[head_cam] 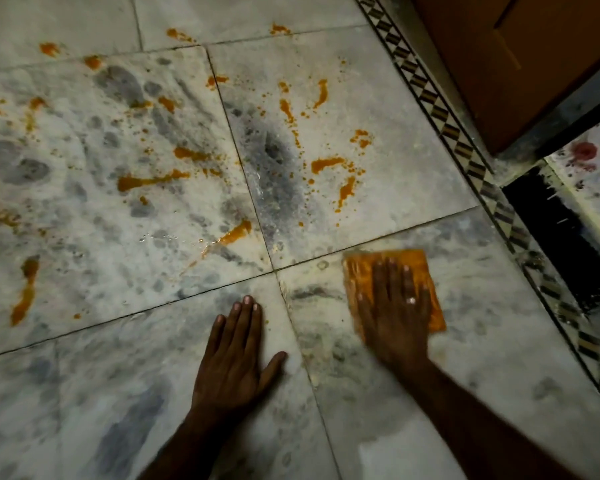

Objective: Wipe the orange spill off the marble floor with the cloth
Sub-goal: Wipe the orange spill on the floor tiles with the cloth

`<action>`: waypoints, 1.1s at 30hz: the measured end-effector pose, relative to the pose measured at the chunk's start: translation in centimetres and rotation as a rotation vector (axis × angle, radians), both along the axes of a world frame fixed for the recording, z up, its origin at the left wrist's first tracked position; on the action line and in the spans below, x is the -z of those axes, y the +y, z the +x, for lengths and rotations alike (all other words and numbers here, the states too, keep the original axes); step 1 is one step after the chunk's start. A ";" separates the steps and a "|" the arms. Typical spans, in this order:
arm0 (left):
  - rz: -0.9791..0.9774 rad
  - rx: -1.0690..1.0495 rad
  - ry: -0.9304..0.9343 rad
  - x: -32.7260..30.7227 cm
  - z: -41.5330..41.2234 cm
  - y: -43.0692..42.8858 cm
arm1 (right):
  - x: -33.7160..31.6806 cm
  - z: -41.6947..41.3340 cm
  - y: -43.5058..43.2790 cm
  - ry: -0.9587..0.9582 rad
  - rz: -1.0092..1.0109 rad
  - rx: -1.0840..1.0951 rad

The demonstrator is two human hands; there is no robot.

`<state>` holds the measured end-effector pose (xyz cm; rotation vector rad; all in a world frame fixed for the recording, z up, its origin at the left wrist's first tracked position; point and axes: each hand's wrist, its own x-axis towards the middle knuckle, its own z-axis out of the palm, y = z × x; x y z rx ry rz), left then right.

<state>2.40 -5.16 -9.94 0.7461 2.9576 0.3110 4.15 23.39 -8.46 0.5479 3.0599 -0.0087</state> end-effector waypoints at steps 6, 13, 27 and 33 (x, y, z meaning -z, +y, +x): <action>0.013 -0.006 0.024 -0.1 0.0 0.1 | -0.2 -0.3 -7.5 0.011 -0.082 -0.355; -0.031 -0.002 -0.023 -0.3 -0.3 0.0 | 0.4 -10.3 -1.2 -0.035 -0.008 -0.173; -0.020 -0.152 -0.030 -0.3 0.7 -3.3 | 0.4 -2.9 -10.8 -0.010 -0.018 -0.566; -0.120 -0.256 -0.068 -0.7 1.4 -7.7 | 0.4 -4.0 -6.4 0.012 -0.002 -0.185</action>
